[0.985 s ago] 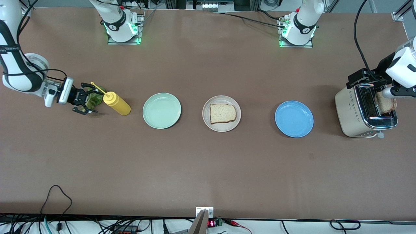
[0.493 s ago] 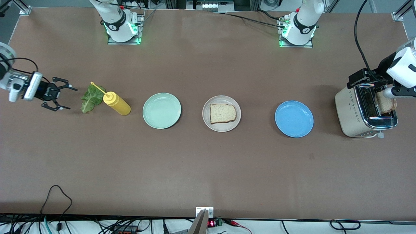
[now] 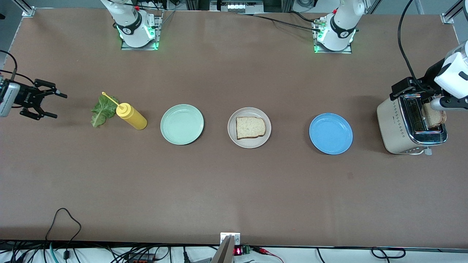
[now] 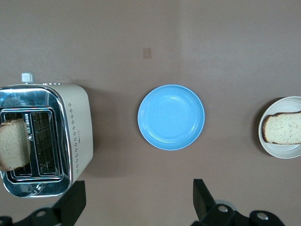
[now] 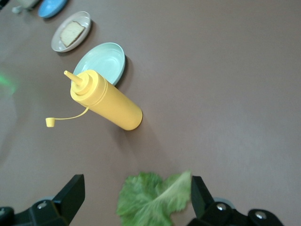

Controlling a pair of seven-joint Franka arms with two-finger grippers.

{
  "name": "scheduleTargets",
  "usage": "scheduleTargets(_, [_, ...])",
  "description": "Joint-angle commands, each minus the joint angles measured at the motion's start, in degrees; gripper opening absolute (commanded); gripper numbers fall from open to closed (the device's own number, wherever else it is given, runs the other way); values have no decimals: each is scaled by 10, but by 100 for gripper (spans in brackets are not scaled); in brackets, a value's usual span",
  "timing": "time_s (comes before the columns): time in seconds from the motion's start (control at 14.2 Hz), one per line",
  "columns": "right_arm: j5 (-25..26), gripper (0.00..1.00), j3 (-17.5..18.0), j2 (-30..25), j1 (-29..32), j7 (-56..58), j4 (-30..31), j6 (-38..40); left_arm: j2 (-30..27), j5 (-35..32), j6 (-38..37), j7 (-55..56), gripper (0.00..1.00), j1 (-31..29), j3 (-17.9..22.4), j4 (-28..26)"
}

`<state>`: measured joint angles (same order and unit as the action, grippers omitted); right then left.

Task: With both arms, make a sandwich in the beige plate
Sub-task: 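Open the right gripper and draw it back from the bottle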

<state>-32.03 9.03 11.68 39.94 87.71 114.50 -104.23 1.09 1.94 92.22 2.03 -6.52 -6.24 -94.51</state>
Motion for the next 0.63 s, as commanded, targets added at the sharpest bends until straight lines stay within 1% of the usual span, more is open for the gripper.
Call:
scheduleTargets(0.0, [56, 100, 0, -23, -18, -146, -11, 4, -3, 5, 7, -5, 100, 10, 4, 3])
scheduleTargets(0.14, [112, 100, 2, -31, -34, -244, -23, -2, -4, 6, 16, -5, 100, 19, 12, 2])
scheduleTargets(0.28, [137, 100, 2, -38, -48, -339, -20, -12, -5, 6, 17, -5, 100, 64, 58, 2])
scheduleTargets(0.49, [191, 100, 5, -36, -76, -492, -16, -33, -8, 7, 17, -5, 100, 64, 59, -2])
scheduleTargets(0.56, [200, 100, 6, -36, -81, -534, -12, -38, -8, 4, 21, -5, 100, 63, 60, -3])
